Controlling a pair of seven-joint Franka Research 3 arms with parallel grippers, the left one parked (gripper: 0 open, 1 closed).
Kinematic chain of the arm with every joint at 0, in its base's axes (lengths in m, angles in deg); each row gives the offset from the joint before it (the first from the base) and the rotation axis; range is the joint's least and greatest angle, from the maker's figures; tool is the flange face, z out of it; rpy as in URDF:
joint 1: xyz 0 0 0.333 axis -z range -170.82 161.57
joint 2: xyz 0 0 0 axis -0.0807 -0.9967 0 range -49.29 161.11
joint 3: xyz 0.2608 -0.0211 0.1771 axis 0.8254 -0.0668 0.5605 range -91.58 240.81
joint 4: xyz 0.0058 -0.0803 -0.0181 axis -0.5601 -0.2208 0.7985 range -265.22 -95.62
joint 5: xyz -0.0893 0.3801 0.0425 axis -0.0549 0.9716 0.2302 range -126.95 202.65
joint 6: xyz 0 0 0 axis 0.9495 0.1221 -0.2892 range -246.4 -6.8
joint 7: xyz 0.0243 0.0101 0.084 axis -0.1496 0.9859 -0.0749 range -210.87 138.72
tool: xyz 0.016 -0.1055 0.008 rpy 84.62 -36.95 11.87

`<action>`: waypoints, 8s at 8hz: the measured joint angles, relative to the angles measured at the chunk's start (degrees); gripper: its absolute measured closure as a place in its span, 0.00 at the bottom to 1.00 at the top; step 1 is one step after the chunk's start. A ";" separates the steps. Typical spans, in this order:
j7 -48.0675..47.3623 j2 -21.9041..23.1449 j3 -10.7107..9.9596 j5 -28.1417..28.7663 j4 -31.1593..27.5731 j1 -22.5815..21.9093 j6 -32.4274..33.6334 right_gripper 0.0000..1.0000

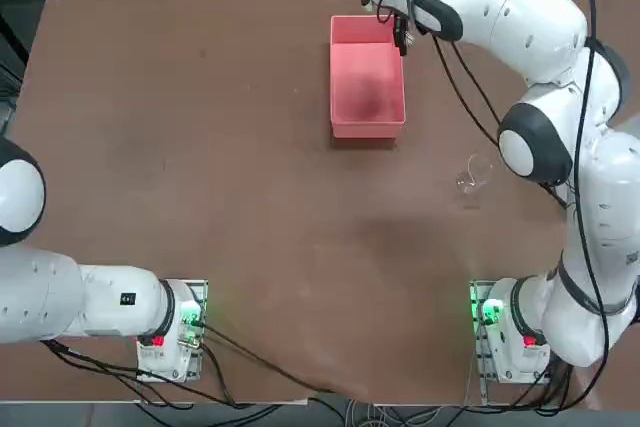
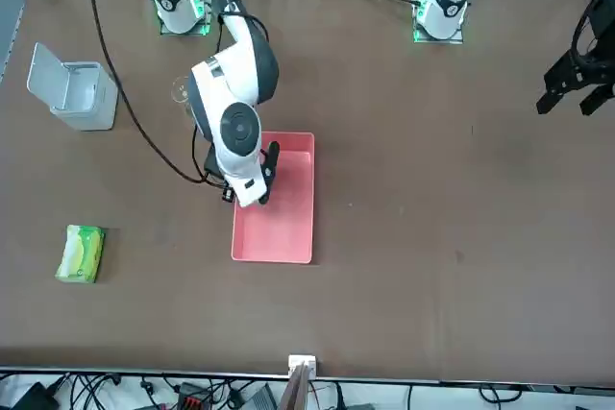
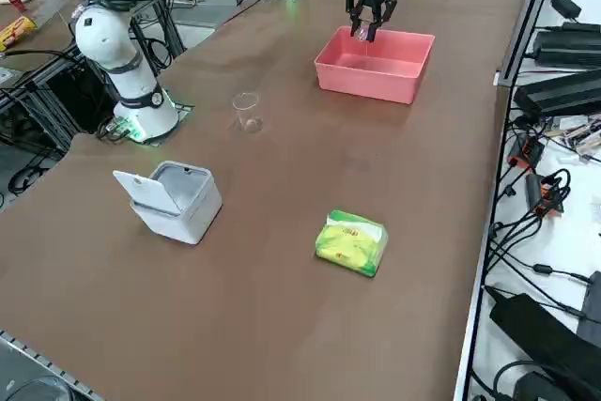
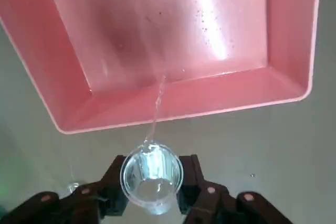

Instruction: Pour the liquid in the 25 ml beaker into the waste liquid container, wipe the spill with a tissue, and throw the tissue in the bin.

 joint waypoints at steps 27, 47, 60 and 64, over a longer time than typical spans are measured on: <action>-2.59 -6.68 -0.14 -14.54 3.53 -9.73 9.13 0.53; -5.87 -10.76 -1.13 -18.58 3.91 -10.98 11.91 0.53; -5.88 -8.49 -1.70 -7.43 10.18 -2.71 12.05 0.53; -1.59 -2.26 -1.93 7.26 10.61 4.95 12.63 0.53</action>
